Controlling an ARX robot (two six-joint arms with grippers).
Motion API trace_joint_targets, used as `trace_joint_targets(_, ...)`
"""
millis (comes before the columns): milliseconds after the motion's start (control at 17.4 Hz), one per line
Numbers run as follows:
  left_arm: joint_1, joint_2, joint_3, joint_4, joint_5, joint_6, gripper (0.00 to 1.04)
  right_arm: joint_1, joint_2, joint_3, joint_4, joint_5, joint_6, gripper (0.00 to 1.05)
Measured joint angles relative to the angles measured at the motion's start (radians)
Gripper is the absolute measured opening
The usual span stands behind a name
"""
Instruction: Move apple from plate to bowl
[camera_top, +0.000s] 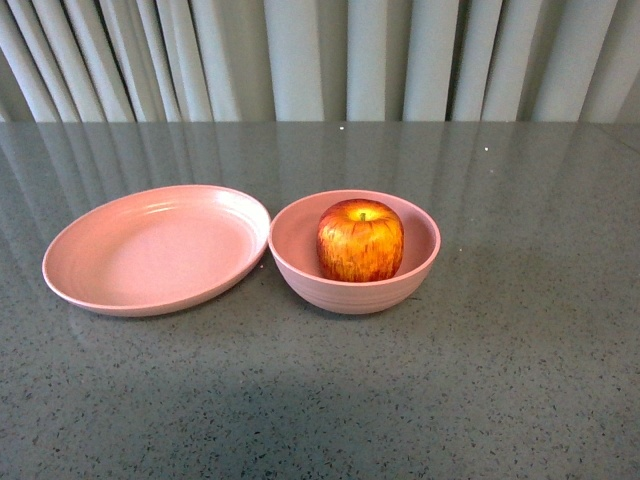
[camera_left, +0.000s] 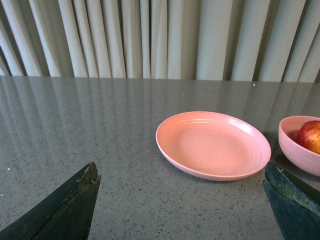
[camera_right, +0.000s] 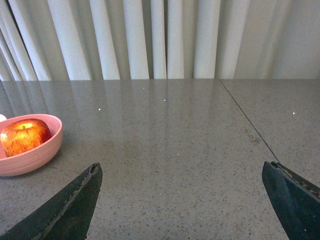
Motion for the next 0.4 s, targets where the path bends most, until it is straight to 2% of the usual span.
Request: trace_joint_targets(401, 0.000, 0.000, 0.000, 0.000, 0.000, 0.000, 0.98, 0.000, 0.000, 0.000, 0.000, 0.000, 0.000, 0.98)
